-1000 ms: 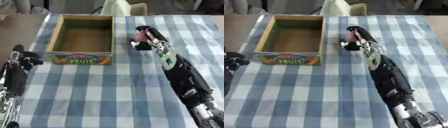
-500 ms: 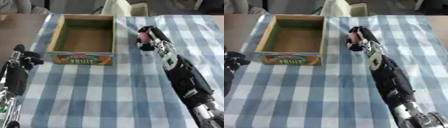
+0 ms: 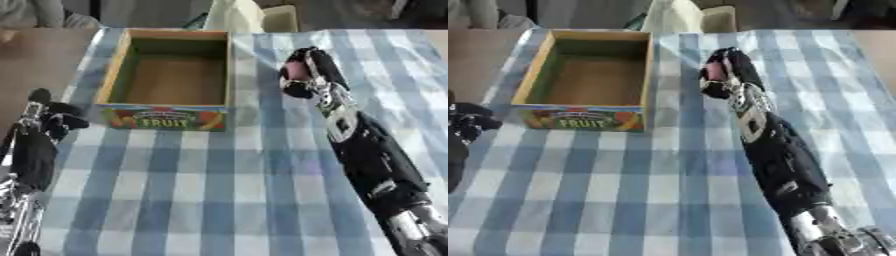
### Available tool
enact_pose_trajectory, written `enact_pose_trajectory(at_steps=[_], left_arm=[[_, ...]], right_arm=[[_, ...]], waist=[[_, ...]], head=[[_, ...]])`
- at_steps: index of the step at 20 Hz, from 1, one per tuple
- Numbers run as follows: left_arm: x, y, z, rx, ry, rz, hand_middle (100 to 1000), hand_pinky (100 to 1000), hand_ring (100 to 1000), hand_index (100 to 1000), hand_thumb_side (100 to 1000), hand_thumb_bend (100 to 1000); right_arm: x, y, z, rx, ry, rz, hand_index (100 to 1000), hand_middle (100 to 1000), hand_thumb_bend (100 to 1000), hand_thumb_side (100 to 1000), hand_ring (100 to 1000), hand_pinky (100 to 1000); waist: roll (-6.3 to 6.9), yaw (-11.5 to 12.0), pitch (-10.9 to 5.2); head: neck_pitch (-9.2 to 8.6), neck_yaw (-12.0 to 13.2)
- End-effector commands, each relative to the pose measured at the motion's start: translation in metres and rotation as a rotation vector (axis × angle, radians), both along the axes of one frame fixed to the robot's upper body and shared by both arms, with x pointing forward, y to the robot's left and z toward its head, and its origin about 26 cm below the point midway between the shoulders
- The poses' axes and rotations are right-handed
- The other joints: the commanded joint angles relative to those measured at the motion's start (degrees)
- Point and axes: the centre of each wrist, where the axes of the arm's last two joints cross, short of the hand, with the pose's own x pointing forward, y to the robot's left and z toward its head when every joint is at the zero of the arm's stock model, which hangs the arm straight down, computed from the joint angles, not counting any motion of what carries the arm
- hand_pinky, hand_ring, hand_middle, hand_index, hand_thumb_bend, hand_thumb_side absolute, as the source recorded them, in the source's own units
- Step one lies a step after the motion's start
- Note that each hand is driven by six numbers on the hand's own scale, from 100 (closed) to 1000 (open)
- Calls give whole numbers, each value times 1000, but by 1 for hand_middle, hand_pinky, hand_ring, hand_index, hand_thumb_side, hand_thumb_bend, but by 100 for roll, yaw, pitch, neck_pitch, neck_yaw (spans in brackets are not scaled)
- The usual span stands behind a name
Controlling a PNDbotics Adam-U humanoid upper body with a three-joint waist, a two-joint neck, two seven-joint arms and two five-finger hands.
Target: Pick up objects on the table and place them in the box.
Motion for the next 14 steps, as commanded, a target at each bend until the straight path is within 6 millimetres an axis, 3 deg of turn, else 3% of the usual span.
enact_pose_trajectory(at_steps=[1,8,14], left_arm=[[0,0,6,8,-21,-5,517,700,508,549,846,160],[0,-2,5,8,-19,-17,517,701,509,550,845,160],[2,-7,8,9,-26,-42,517,701,509,549,843,161]], right_arm=[[2,7,33,9,-117,24,570,441,100,100,470,320],[-2,48,62,5,-192,125,571,443,100,100,474,332],[-4,86,67,-30,-197,187,573,445,100,100,483,341]], waist=[[24,9,-117],[29,78,-135],[9,252,-119]], head=[[11,-5],[19,-75],[-35,-202]])
